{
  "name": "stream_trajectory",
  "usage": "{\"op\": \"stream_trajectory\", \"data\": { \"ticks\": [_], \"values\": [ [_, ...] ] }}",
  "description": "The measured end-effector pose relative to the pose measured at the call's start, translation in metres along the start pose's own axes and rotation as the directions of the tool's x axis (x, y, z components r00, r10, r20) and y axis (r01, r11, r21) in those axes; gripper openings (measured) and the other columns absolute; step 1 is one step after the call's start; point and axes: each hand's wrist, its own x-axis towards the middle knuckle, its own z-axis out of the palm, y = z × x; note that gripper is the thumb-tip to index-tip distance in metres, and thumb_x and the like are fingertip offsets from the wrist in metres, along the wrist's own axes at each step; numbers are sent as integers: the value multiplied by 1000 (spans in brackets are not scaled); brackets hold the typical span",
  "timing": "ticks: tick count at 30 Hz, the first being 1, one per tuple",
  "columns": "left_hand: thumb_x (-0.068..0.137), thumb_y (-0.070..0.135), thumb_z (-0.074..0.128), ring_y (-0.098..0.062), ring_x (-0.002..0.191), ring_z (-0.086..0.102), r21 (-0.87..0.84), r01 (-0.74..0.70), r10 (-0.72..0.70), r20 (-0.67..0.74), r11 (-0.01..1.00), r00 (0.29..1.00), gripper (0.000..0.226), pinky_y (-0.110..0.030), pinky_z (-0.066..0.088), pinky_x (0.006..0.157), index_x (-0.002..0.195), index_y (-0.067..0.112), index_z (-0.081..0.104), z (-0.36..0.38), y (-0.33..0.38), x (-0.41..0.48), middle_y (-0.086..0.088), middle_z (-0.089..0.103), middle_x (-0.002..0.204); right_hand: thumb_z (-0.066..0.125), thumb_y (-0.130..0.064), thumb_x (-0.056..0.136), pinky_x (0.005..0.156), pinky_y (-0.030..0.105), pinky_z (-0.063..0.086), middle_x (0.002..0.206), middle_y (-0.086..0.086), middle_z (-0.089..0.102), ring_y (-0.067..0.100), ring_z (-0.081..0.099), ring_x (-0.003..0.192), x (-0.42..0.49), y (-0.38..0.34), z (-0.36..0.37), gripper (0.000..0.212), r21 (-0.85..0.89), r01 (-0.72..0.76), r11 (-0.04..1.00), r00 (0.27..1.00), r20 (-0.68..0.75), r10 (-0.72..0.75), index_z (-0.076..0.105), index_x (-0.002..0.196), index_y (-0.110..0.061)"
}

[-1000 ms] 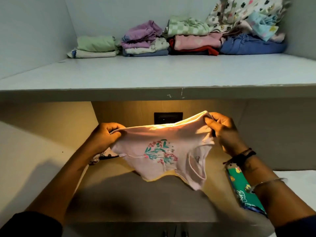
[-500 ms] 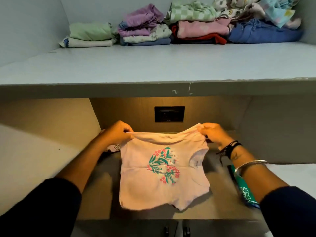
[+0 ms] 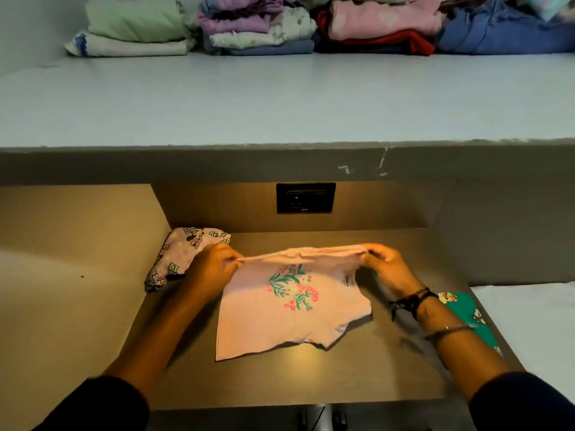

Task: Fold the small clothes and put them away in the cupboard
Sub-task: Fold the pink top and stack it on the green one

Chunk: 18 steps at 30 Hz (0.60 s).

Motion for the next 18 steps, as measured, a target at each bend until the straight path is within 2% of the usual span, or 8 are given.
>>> {"op": "stream_trajectory", "data": {
  "ticks": [3,5,7,9,11,14,16,18],
  "values": [
    [88,12,66,-20,96,56,97,-96,96,2,991,995,11,-38,46,86,94,14,75,12,-11,-52,-1,66,100,67,-23,88,85,25,57,123,-3,68,10,65,111,-37,16,-15,21,21,-21,1000,988,155,17,74,108,-24],
    [88,16,67,-17,101,56,109,-104,95,80,989,992,11,-35,42,91,95,20,75,24,-23,-90,4,64,102,66,-9,88,102,32,48,135,-3,60,9,58,121,-56,31,-25,21,-121,-6,993,976,217,33,76,103,-19],
    [88,31,65,-14,109,55,136,-111,87,174,984,981,13,-37,40,100,95,26,75,36,-36,-118,8,64,108,64,-5,90,114,36,36,143,-9,50,9,46,130,-68,43,-34,26,-262,-11,965,950,298,92,74,107,-21],
    [82,55,57,-9,112,54,143,-114,81,220,983,972,31,-41,38,104,89,31,76,44,-46,-135,12,65,112,60,-3,91,113,34,36,142,-15,47,8,42,131,-75,47,-40,33,-265,-74,961,943,294,154,70,113,-27],
    [76,67,53,-8,110,55,81,-102,87,169,992,982,34,-41,40,99,86,40,72,46,-58,-142,17,64,114,54,7,91,104,30,44,135,-11,54,12,48,128,-74,46,-40,40,-174,-95,980,973,190,128,70,109,-25],
    [80,78,44,-4,105,57,-3,41,-40,52,999,998,33,-36,55,84,98,54,58,43,-65,-128,27,56,116,56,-6,93,89,28,53,125,-7,62,15,58,116,-57,40,-29,31,-149,-142,979,987,57,151,68,107,-31],
    [78,83,35,-4,99,59,-36,189,-190,-15,981,982,45,-32,59,73,108,54,51,44,-62,-106,30,51,111,61,-21,94,93,30,51,130,-8,58,16,57,118,-37,37,-16,33,-284,-142,948,975,127,184,58,125,-31],
    [77,78,43,-8,106,56,56,256,-257,1,965,967,51,-38,57,80,121,53,44,49,-55,-79,23,50,120,63,-29,93,100,27,42,135,-10,50,14,50,124,-17,33,1,54,-417,-121,901,943,235,235,42,143,-24]
  ]
}}
